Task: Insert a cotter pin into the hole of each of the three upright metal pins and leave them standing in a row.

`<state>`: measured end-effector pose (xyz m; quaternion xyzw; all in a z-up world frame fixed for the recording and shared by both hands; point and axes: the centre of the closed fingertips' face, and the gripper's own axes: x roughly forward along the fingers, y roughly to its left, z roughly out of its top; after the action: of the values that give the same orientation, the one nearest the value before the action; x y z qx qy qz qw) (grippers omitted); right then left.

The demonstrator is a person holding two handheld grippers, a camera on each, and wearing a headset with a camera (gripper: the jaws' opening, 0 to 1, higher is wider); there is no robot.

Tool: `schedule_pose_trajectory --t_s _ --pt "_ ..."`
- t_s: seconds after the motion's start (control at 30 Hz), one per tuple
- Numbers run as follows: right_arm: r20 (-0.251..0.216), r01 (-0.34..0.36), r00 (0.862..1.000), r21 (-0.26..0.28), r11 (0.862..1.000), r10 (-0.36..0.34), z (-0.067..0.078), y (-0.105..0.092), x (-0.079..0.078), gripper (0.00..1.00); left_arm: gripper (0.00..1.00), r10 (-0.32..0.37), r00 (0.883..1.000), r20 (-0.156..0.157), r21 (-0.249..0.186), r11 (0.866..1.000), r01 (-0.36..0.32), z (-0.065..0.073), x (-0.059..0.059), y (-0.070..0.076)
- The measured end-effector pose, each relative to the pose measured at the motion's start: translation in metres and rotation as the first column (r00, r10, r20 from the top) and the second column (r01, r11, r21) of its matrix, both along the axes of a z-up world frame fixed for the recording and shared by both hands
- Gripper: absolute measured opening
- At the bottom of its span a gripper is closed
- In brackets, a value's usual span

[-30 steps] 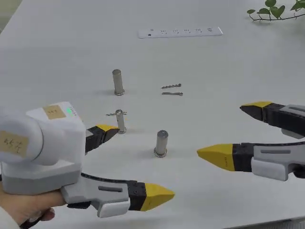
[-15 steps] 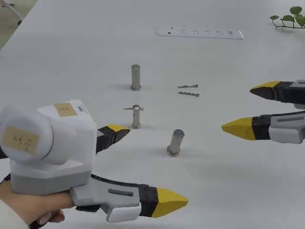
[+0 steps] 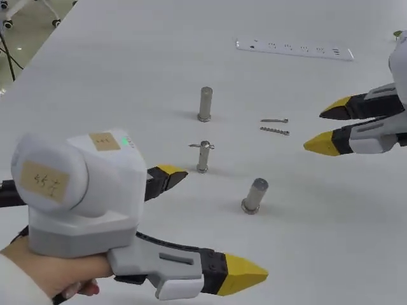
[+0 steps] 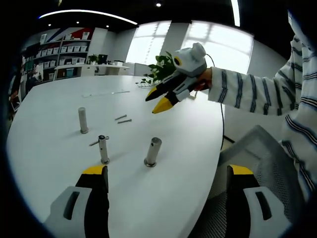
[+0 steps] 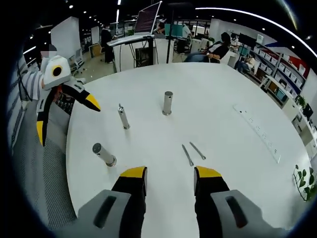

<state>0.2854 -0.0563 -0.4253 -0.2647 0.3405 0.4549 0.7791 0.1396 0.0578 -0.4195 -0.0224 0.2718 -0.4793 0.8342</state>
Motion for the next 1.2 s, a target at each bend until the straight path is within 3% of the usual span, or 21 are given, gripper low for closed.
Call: schedule_pose_trajectory --t_s 0.07,0.27,0.3,0.5,0.63,0.93,1.07,1.2 --pt "-0.005 -0.017 1.0 -0.025 1.0 0.017 -0.008 0.0 0.014 0.3 0.99 0.0 1.0 -0.002 0.004 1.0 0.0 -0.001 0.0 0.001" --pt "-0.031 -0.033 0.999 -0.057 0.998 0.031 -0.026 0.005 0.028 0.2 0.99 0.001 1.0 -0.011 0.004 1.0 -0.001 -0.002 0.0 0.002" --pt "-0.039 -0.037 0.999 -0.066 0.997 0.035 -0.033 0.003 0.04 0.18 0.99 0.0 1.0 -0.012 0.003 1.0 0.0 -0.002 0.0 0.002" --pt "-0.068 -0.064 0.996 -0.127 0.99 0.056 -0.049 0.004 0.048 0.13 0.98 0.001 1.0 -0.026 0.002 1.0 -0.001 -0.006 -0.001 0.003" --pt "-0.076 -0.077 0.995 -0.137 0.988 0.067 -0.057 0.005 0.058 0.07 0.95 -0.001 0.999 -0.034 0.003 1.0 0.001 -0.008 -0.001 0.004" --pt "-0.104 -0.131 0.988 -0.197 0.972 0.113 -0.068 0.01 0.057 0.03 0.96 0.026 0.999 -0.045 0.0 1.0 -0.026 -0.008 0.004 0.007" --pt "-0.113 -0.154 0.985 -0.243 0.958 0.13 -0.072 0.009 0.057 0.04 0.95 0.025 0.998 -0.052 0.004 1.0 -0.025 -0.01 0.003 0.008" --pt "-0.119 -0.154 0.985 -0.237 0.959 0.128 -0.071 0.008 0.059 0.02 0.94 0.027 0.998 -0.059 0.003 1.0 -0.027 -0.011 0.003 0.009"
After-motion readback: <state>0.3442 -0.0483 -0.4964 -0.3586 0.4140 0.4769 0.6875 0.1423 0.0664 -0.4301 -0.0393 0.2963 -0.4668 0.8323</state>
